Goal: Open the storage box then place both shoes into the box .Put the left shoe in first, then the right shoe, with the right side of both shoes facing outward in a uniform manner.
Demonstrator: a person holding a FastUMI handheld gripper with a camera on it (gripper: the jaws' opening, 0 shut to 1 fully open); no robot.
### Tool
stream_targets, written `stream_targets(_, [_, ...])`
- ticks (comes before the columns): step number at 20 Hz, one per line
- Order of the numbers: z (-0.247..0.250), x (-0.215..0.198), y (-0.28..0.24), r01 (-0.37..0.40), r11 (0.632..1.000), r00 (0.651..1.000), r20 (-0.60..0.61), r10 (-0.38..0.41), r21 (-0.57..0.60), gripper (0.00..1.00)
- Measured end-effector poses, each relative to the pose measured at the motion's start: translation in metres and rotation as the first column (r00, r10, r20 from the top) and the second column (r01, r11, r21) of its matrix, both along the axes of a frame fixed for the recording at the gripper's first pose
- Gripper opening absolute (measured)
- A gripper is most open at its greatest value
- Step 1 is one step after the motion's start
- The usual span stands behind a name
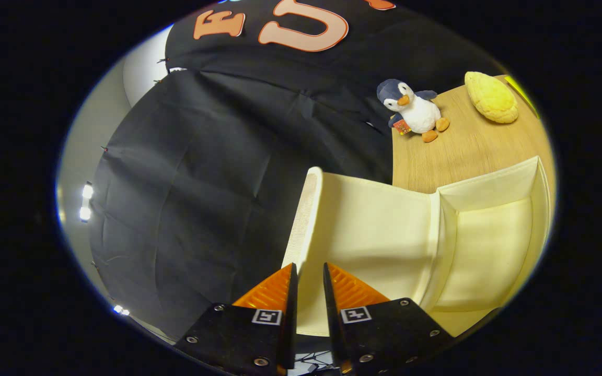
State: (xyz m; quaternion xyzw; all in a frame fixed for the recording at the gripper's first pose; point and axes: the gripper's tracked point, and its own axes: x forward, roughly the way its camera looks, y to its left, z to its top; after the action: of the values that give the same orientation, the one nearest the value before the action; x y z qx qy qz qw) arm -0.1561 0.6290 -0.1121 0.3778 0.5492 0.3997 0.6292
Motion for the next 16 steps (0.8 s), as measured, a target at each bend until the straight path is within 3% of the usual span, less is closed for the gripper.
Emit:
stream_targets(2, [-0.009,-0.004,-0.001,-0.008,1.0,1.0,0.006,0.008,-0.025,0.48])
stream_targets(5, [-0.025,0.015,-0.037,0.054,0.995,0.997,0.057,-0.049,-0.088,0.69])
stream_targets(10, [-0.081,0.04,-0.159,0.174,0.951,0.981,0.132,-0.144,-0.256,0.79])
stream_targets(16, [-0.158,0.04,-0.309,0.26,0.824,0.959,0.232,-0.162,-0.503,0.88])
